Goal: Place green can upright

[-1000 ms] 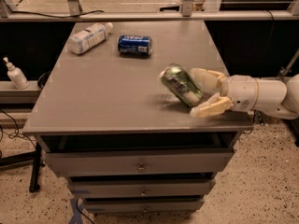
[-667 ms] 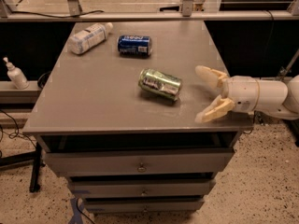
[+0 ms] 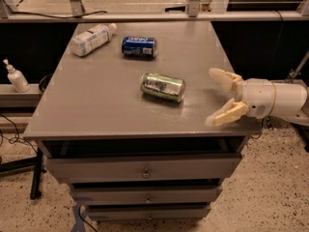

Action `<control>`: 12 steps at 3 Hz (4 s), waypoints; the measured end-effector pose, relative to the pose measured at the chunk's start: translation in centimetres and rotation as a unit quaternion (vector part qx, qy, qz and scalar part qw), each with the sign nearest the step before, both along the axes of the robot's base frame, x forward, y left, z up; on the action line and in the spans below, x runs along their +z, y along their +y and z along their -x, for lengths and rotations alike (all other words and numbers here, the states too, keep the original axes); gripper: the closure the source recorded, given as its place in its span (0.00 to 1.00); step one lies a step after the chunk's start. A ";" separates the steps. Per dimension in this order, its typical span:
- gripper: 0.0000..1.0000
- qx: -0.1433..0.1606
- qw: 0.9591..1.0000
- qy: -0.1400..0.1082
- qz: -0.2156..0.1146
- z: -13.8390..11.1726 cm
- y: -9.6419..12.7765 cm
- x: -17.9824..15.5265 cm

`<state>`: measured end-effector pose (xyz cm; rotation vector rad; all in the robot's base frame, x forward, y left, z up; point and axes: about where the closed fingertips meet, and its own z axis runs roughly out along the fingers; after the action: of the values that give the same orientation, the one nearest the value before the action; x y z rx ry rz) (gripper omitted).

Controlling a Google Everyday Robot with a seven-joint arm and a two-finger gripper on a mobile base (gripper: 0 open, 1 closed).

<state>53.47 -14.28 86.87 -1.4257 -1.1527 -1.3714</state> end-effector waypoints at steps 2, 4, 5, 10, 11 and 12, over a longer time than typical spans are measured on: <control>0.00 -0.050 0.996 0.008 0.080 -0.6 -0.2 2.5; 0.00 -0.086 0.974 0.021 0.210 -2.0 3.4 4.5; 0.00 -0.098 0.956 0.025 0.275 -2.7 5.6 4.7; 0.00 -0.125 0.826 0.099 0.540 -7.3 12.2 0.0; 0.00 -0.129 0.809 0.118 0.560 -7.7 11.9 -1.3; 0.00 -0.135 0.795 0.135 0.576 -8.0 11.7 -2.4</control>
Offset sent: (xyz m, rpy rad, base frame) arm 0.0101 -0.0050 0.0450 -0.2926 -0.0217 -0.1616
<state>61.52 -2.58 84.46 -2.6055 -1.7285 -0.4693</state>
